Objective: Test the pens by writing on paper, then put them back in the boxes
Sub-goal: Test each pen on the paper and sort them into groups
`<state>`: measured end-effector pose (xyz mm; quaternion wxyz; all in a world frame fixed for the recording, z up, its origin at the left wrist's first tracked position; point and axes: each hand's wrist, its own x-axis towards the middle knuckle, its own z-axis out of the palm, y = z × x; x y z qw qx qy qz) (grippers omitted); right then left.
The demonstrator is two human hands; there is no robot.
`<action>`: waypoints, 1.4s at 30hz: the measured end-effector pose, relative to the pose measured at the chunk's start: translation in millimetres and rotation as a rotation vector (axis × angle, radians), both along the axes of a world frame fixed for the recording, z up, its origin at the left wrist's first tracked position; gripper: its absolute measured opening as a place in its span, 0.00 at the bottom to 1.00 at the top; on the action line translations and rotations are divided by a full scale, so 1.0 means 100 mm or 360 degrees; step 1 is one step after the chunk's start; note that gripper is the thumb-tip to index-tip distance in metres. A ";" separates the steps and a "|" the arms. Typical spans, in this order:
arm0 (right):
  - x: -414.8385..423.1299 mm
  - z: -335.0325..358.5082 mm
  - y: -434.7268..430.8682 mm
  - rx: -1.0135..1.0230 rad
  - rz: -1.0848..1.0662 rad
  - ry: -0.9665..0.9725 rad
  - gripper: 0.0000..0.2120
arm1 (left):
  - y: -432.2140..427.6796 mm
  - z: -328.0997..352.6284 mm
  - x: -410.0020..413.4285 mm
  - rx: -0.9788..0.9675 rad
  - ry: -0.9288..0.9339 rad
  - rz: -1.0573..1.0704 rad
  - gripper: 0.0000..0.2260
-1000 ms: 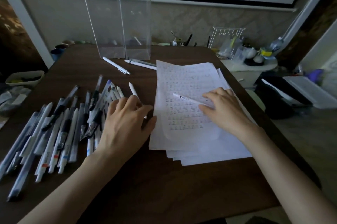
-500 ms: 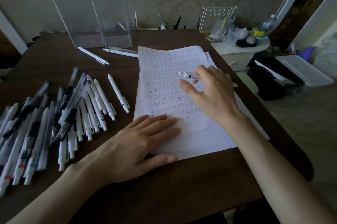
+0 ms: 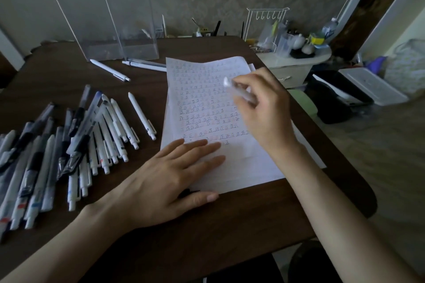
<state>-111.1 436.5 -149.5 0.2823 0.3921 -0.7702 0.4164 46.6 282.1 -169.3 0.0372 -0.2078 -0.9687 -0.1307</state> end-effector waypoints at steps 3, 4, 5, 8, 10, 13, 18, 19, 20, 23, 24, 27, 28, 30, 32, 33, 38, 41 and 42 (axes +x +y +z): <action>0.04 0.08 0.12 -0.0494 0.0070 -0.0577 0.16 | 0.14 0.04 0.01 -0.0017 -0.0015 -0.0088 0.28; 0.06 0.07 0.15 -0.0531 0.0059 -0.0757 0.19 | 0.19 0.04 0.00 -0.0023 -0.0034 -0.0104 0.28; 0.06 0.05 0.19 -0.0467 0.0022 -0.0883 0.22 | 0.23 0.04 -0.01 -0.0040 -0.0050 -0.0108 0.29; 0.09 -0.05 0.26 -0.0338 0.0175 -0.1194 0.20 | 0.33 0.01 -0.06 -0.0112 -0.0065 -0.0075 0.32; 0.12 -0.11 0.23 -0.0255 0.0292 -0.1238 0.13 | 0.37 -0.02 -0.09 -0.0102 -0.0118 -0.0045 0.33; 0.16 -0.18 0.15 -0.0185 0.0317 -0.1285 0.09 | 0.38 -0.05 -0.10 -0.0079 -0.0202 -0.0033 0.33; 0.17 -0.23 0.14 -0.0081 0.0169 -0.1236 0.18 | 0.37 -0.04 -0.10 -0.0051 -0.0274 -0.0044 0.33; 0.16 -0.23 0.14 -0.0084 0.0151 -0.1222 0.18 | 0.37 -0.04 -0.10 -0.0047 -0.0276 -0.0041 0.33; 0.16 -0.22 0.15 -0.0088 0.0141 -0.1205 0.18 | 0.37 -0.04 -0.10 -0.0050 -0.0288 -0.0039 0.33; 0.17 -0.22 0.14 -0.0083 0.0166 -0.1191 0.17 | 0.37 -0.04 -0.10 -0.0051 -0.0292 -0.0037 0.33; 0.17 -0.23 0.14 -0.0064 0.0173 -0.1190 0.17 | 0.37 -0.04 -0.10 -0.0054 -0.0285 -0.0035 0.33; 0.17 -0.25 0.14 -0.0022 0.0171 -0.1153 0.18 | 0.38 -0.05 -0.10 -0.0056 -0.0276 -0.0034 0.33; 0.17 -0.25 0.14 -0.0025 0.0168 -0.1141 0.18 | 0.37 -0.05 -0.09 -0.0059 -0.0276 -0.0033 0.33; 0.17 -0.24 0.14 -0.0034 0.0161 -0.1126 0.18 | 0.37 -0.06 -0.09 -0.0051 -0.0249 -0.0036 0.33; 0.18 -0.24 0.14 -0.0033 0.0150 -0.1119 0.18 | 0.36 -0.06 -0.10 -0.0038 -0.0238 -0.0035 0.33; 0.18 -0.23 0.13 -0.0033 0.0149 -0.1123 0.18 | 0.36 -0.06 -0.10 -0.0037 -0.0243 -0.0035 0.33; 0.19 -0.23 0.13 -0.0028 0.0149 -0.1147 0.18 | 0.37 -0.06 -0.09 -0.0028 -0.0231 -0.0019 0.33; 0.19 -0.23 0.13 -0.0039 0.0144 -0.1138 0.18 | 0.37 -0.06 -0.09 -0.0022 -0.0237 -0.0013 0.34; 0.19 -0.22 0.13 -0.0037 0.0143 -0.1135 0.18 | 0.36 -0.06 -0.09 -0.0020 -0.0235 -0.0015 0.33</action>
